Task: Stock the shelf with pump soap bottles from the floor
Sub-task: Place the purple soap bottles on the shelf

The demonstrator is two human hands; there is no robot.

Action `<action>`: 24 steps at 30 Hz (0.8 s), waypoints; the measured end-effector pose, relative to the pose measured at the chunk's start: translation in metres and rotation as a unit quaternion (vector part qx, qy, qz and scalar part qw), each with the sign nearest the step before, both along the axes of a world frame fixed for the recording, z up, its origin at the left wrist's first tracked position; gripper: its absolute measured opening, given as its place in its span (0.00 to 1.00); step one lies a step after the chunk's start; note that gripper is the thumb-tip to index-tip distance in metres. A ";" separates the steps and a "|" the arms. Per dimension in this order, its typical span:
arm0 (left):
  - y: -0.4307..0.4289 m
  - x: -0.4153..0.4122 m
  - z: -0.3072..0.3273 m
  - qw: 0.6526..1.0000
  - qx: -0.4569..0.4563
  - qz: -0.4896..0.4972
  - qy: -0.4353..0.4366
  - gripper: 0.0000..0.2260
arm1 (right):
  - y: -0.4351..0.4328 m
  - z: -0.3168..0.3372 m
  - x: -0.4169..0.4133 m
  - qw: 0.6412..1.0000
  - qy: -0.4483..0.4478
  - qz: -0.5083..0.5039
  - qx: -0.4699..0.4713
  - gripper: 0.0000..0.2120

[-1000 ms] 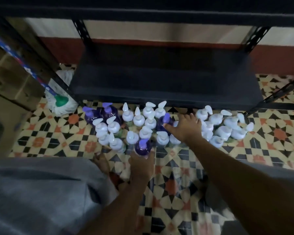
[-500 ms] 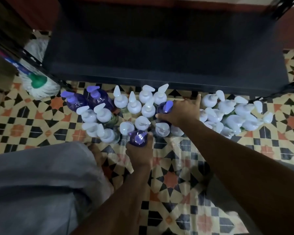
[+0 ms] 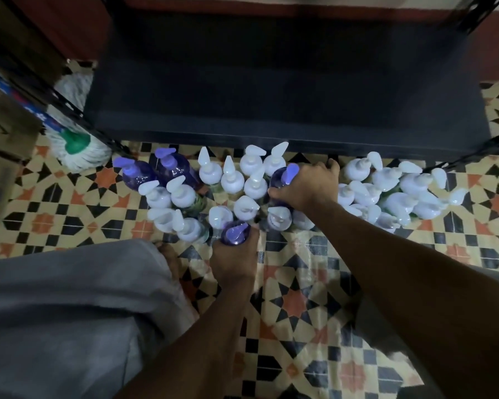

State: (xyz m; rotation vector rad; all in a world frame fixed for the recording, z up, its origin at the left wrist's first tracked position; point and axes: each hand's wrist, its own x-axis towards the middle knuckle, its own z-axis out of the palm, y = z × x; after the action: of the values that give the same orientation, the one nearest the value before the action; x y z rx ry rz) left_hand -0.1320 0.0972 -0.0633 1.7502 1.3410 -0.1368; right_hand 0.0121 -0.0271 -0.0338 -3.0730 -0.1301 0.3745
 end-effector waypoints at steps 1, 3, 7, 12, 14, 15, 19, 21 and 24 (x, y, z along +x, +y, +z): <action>0.001 -0.001 0.007 1.000 0.007 -0.007 -0.004 0.27 | -0.002 0.006 0.000 1.000 -0.001 -0.014 0.017 0.26; 0.002 -0.003 0.025 0.999 0.023 -0.005 -0.029 0.28 | -0.009 0.026 -0.001 0.997 -0.011 -0.038 0.064 0.25; 0.008 -0.009 0.080 0.996 0.028 -0.007 -0.086 0.29 | -0.030 0.087 -0.012 0.975 -0.030 -0.074 0.208 0.24; 0.023 -0.014 0.166 0.979 0.031 -0.064 -0.189 0.28 | -0.057 0.172 -0.025 0.924 -0.063 -0.119 0.357 0.22; 0.031 -0.007 0.201 0.966 0.045 -0.093 -0.236 0.27 | -0.067 0.210 -0.029 0.903 -0.088 -0.121 0.402 0.26; 0.034 -0.003 0.219 0.958 0.048 -0.107 -0.262 0.26 | -0.072 0.230 -0.032 0.888 -0.095 -0.122 0.434 0.28; 0.045 0.018 0.290 0.918 0.014 -0.154 -0.365 0.25 | -0.089 0.299 -0.049 0.836 -0.092 -0.103 0.531 0.19; 0.046 0.027 0.322 0.896 -0.045 -0.178 -0.404 0.25 | -0.093 0.323 -0.060 0.797 -0.085 -0.107 0.588 0.14; 0.040 0.034 0.357 0.857 -0.159 -0.223 -0.438 0.18 | -0.096 0.339 -0.077 0.705 -0.059 -0.142 0.692 0.04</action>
State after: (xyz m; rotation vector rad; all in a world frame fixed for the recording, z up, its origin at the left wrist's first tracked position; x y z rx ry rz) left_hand -0.0981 0.1377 0.2938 1.5019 0.2235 0.1680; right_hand -0.0647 -0.1229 0.3053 -1.5434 0.0573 -0.0121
